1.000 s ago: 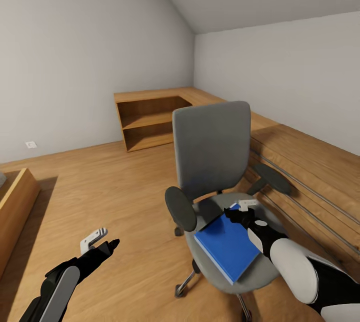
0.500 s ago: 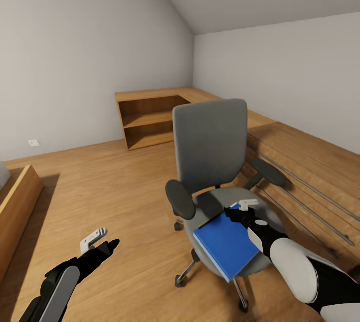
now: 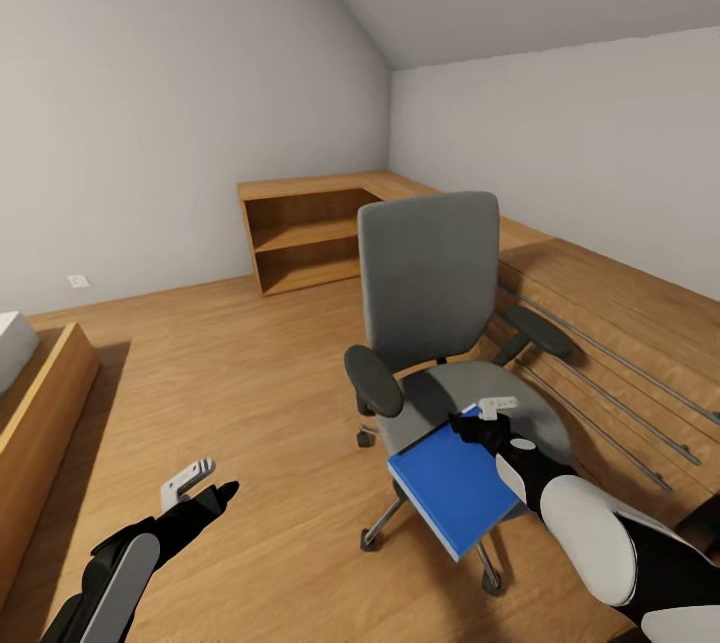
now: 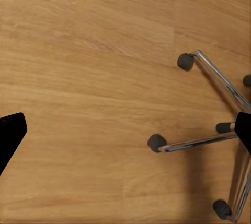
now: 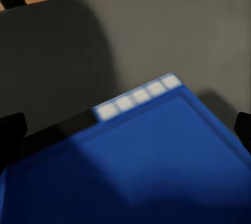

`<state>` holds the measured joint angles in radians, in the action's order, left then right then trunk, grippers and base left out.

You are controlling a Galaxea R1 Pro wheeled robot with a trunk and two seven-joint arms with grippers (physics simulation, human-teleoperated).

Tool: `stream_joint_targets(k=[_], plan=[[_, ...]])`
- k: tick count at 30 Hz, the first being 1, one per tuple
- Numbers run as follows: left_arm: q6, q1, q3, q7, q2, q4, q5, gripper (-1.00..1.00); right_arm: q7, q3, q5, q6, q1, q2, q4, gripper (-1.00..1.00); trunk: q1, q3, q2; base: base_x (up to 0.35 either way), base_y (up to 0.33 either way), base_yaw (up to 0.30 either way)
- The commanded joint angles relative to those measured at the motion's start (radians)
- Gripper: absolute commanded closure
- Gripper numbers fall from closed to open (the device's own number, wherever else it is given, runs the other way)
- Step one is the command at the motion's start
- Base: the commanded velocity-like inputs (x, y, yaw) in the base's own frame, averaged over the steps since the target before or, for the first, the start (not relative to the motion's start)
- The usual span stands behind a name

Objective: In the bedroom, organize the workspace by keeping the computer under the desk, ensuring the monitor is on the desk, placing the keyboard on the desk next to the monitor, placing the mouse on the desk next to the keyboard, moving the folder from the swivel chair onto the desk next to the mouse, stacking the notebook on top of the folder with the pen on top of the notebook, and positioning the swivel chair next to the desk.

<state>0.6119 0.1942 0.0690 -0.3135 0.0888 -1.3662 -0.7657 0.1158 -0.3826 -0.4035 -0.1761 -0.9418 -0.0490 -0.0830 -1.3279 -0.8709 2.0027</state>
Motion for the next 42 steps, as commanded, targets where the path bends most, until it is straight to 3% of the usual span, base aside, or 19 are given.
stream_joint_targets(k=[1,22,42], plan=[[0.003,0.001,0.0,-0.009,0.0,-0.001,-0.011,-1.0,0.005,0.008,-0.01,-0.003,0.0,0.0,0.02,-1.0,0.0,-0.001,0.0,-0.023,0.013,0.0],[0.003,0.001,0.0,-0.009,0.0,0.001,-0.011,-1.0,0.007,0.008,-0.009,-0.002,0.0,0.0,0.02,-1.0,0.0,0.0,0.0,-0.003,0.002,-0.002],[0.003,0.001,0.0,-0.009,0.0,0.001,-0.011,-1.0,0.007,0.008,-0.009,-0.003,0.0,0.0,0.02,-1.0,0.0,0.028,0.0,0.0,0.0,-0.066]])
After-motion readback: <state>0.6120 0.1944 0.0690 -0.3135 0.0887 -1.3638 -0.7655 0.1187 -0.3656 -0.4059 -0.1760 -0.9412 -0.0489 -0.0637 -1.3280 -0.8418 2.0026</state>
